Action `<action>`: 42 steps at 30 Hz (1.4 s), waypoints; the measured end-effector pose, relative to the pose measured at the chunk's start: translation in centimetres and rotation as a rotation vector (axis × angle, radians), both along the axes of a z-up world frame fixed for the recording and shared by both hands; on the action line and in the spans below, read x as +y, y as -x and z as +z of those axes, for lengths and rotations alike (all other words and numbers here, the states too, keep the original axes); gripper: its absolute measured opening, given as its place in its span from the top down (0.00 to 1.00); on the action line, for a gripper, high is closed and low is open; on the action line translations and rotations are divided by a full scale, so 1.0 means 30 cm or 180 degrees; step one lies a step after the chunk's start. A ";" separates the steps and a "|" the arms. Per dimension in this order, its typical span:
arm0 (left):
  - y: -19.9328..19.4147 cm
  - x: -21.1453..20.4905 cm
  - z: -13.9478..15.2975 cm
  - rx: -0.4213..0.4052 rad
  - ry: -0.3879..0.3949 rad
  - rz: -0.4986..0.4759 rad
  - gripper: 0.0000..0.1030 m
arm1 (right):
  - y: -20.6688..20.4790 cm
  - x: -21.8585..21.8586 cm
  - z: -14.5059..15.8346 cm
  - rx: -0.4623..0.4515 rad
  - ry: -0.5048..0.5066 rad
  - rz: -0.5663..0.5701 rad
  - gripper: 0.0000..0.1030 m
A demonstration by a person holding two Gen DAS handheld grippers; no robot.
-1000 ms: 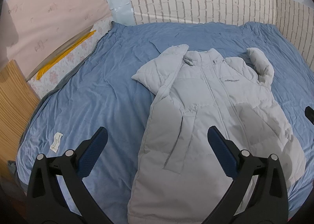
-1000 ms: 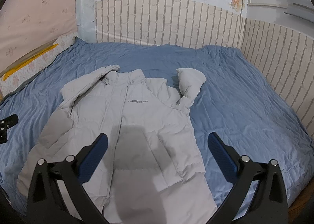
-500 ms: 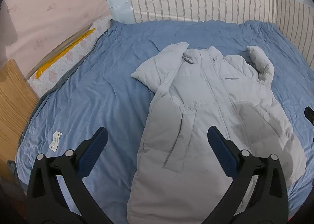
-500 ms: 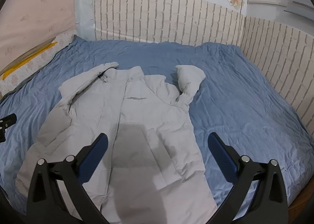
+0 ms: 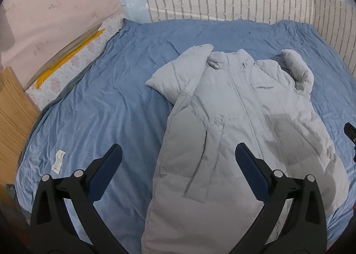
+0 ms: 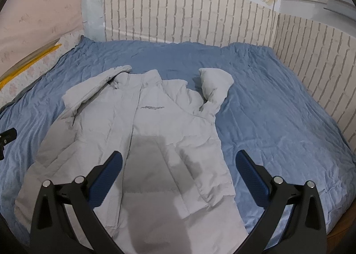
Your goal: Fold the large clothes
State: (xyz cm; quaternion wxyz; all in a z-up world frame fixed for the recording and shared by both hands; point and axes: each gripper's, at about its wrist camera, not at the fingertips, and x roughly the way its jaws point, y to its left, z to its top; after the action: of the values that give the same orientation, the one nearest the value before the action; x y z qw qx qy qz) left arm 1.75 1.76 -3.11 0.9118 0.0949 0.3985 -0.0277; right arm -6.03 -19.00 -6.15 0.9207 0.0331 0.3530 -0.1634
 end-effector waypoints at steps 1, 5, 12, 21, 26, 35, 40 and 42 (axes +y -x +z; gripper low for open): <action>-0.008 -0.002 -0.005 0.0012 -0.0005 0.0001 0.03 | -0.005 -0.002 -0.004 0.0006 -0.0003 0.0007 0.02; -0.057 -0.002 -0.025 0.0046 -0.0043 0.0004 0.03 | -0.039 -0.009 -0.016 0.0045 0.0007 0.0015 0.02; -0.168 0.002 -0.049 0.0103 -0.0090 0.0030 0.03 | -0.111 -0.039 -0.062 0.0179 0.0013 0.0012 0.02; -0.393 -0.051 -0.035 0.0008 -0.0216 -0.0004 0.03 | -0.294 -0.167 -0.061 0.0171 0.0195 -0.0077 0.02; -0.586 -0.116 -0.036 -0.0070 -0.0230 -0.0127 0.03 | -0.431 -0.259 -0.087 0.0241 0.0348 -0.0120 0.02; -0.896 -0.230 -0.321 0.0412 -0.0374 -0.0164 0.03 | -0.681 -0.414 -0.221 0.0502 0.0555 -0.0201 0.02; -0.956 -0.250 -0.427 0.0443 -0.0541 -0.0102 0.09 | -0.807 -0.617 -0.325 0.0659 0.0141 -0.0454 0.02; -0.991 -0.237 -0.459 0.0492 -0.0748 -0.0026 0.31 | -0.855 -0.668 -0.366 0.0693 -0.0062 -0.0490 0.02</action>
State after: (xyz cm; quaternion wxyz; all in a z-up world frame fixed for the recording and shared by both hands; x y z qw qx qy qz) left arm 31.49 -5.33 -16.90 0.8609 0.2002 0.4676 0.0082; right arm 19.62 -39.03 -17.14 0.8613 0.0511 0.4487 -0.2328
